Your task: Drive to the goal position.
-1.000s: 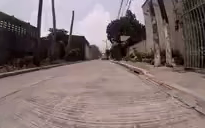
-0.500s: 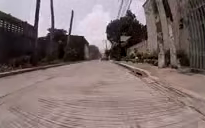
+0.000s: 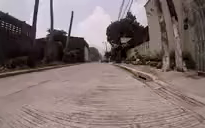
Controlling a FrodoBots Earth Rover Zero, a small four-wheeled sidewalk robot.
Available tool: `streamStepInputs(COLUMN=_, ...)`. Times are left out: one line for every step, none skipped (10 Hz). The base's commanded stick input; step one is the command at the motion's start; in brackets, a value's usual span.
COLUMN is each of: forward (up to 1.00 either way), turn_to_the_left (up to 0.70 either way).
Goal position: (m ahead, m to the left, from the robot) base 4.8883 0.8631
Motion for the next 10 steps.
streamStepInputs(forward=0.70, turn_to_the_left=0.00)
streamStepInputs(forward=0.70, turn_to_the_left=0.00)
streamStepInputs(forward=0.70, turn_to_the_left=0.00)
streamStepInputs(forward=0.70, turn_to_the_left=0.00)
streamStepInputs(forward=0.70, turn_to_the_left=0.00)
streamStepInputs(forward=0.70, turn_to_the_left=0.00)
streamStepInputs(forward=0.70, turn_to_the_left=0.00)
streamStepInputs(forward=0.70, turn_to_the_left=0.00)
streamStepInputs(forward=0.70, turn_to_the_left=0.00)
streamStepInputs(forward=0.70, turn_to_the_left=0.00)
